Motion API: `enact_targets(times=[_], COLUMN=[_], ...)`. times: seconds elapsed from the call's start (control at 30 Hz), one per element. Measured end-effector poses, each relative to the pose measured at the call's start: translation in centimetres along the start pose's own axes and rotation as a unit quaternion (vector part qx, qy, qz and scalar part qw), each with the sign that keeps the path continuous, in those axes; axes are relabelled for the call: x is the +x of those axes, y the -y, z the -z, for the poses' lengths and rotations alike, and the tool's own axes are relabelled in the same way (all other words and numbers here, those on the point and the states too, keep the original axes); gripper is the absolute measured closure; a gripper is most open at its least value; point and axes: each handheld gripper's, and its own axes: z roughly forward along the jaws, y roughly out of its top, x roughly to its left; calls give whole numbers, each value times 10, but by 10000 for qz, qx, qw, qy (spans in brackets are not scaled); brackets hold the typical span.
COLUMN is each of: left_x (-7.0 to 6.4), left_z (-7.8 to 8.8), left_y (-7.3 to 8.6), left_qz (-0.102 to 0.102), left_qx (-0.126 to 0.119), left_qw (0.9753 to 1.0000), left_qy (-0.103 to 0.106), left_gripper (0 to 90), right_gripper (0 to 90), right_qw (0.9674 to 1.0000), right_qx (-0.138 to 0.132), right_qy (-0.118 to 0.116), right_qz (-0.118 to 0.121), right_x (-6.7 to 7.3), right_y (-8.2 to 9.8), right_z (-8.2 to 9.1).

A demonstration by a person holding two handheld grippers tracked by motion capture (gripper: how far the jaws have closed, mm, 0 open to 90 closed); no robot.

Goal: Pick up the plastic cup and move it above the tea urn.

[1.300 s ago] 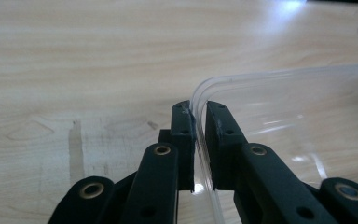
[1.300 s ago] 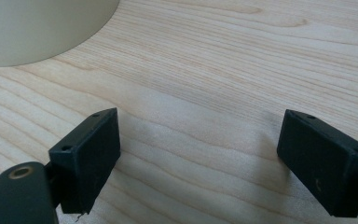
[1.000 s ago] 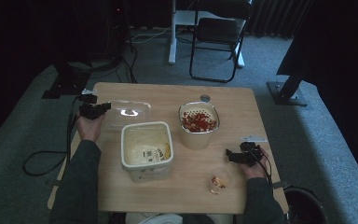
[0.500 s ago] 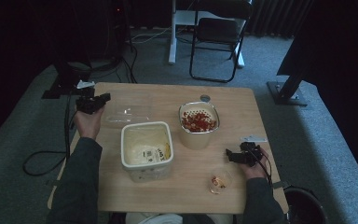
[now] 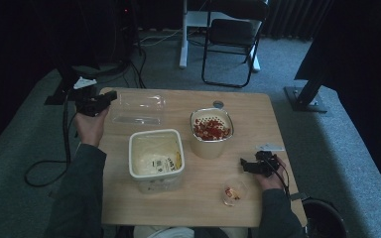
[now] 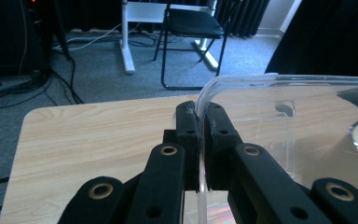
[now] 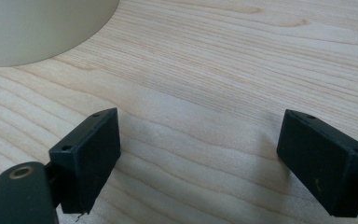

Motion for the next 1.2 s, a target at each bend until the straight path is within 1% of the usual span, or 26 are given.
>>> enact_targets(times=[0.07,0.1,0.13,0.27,0.3,0.33,0.37,0.4,0.47,0.5,0.57,0.6,0.63,0.7,0.73,0.77,0.8,0.83,0.87,0.9,0.93,1.0,1.07,1.1,1.17,1.2], left_x=[-4,-4,-7,-14,-17,-19,-19,-23,-23,-28,-29,-33,-33,-39,-41,-42,-44,-47,-47,-50,-50,-56,-60,-62,-65,-65], left_z=[8,8,15,25,33,37,37,45,45,56,58,65,65,75,77,77,78,78,78,78,78,78,77,77,78,78], left_y=[0,0,0,0,0,1,1,3,3,8,10,13,13,16,17,17,17,18,18,19,19,20,21,21,21,20], left_qz=[20,20,14,-71,-130,-143,-143,-187,-187,-233,-251,-298,-298,-421,-459,-464,-504,-562,-562,-611,-611,-672,-747,-798,-860,-885], left_qx=[-94,-94,-159,-226,-251,-289,-289,-319,-319,-352,-359,-374,-374,-381,-372,-384,-387,-362,-362,-380,-380,-356,-325,-306,-333,-365], left_qw=[9999,9999,9998,9995,9993,9992,9992,9988,9988,9983,9982,9978,9978,9969,9965,9955,9949,9947,9947,9934,9934,9911,9903,9890,9887,9878], left_qy=[84,84,133,192,226,255,255,313,313,407,420,452,452,541,597,729,786,777,777,896,896,1088,1125,1210,1180,1230], left_gripper=[870,869,869,869,868,868,868,868,867,867,866,865,864,860,853,839,819,795,775,767,750,721,694,672,646,628], right_gripper=[128,128,128,128,128,128,128,128,128,128,128,128,128,128,128,128,128,128,128,128,128,128,127,128,127,128], right_qw=[10000,10000,10000,10000,10000,10000,10000,10000,10000,10000,10000,10000,10000,10000,10000,10000,10000,10000,10000,10000,10000,10000,10000,10000,10000,10000], right_qx=[0,0,0,-2,-6,-6,-5,-6,-5,-6,-5,0,2,0,3,3,-4,-1,2,2,2,5,4,0,-3,2], right_qy=[0,0,-1,1,2,1,1,1,0,1,1,1,-1,-1,-1,-1,2,1,0,-3,-3,-4,-4,-4,-4,-7], right_qz=[2,2,-1,-2,3,1,1,1,1,-1,-1,-7,-7,-2,-6,-7,6,1,-8,-3,-3,0,5,12,12,8], right_x=[0,0,0,0,0,0,0,0,0,0,0,0,0,0,0,0,0,0,0,0,0,0,0,0,0,0], right_y=[0,0,0,0,0,0,0,0,0,0,0,0,0,0,0,0,0,0,0,0,0,0,0,0,0,0], right_z=[0,0,0,0,0,0,0,0,0,0,0,0,0,0,0,0,0,0,0,0,0,0,0,0,0,0])
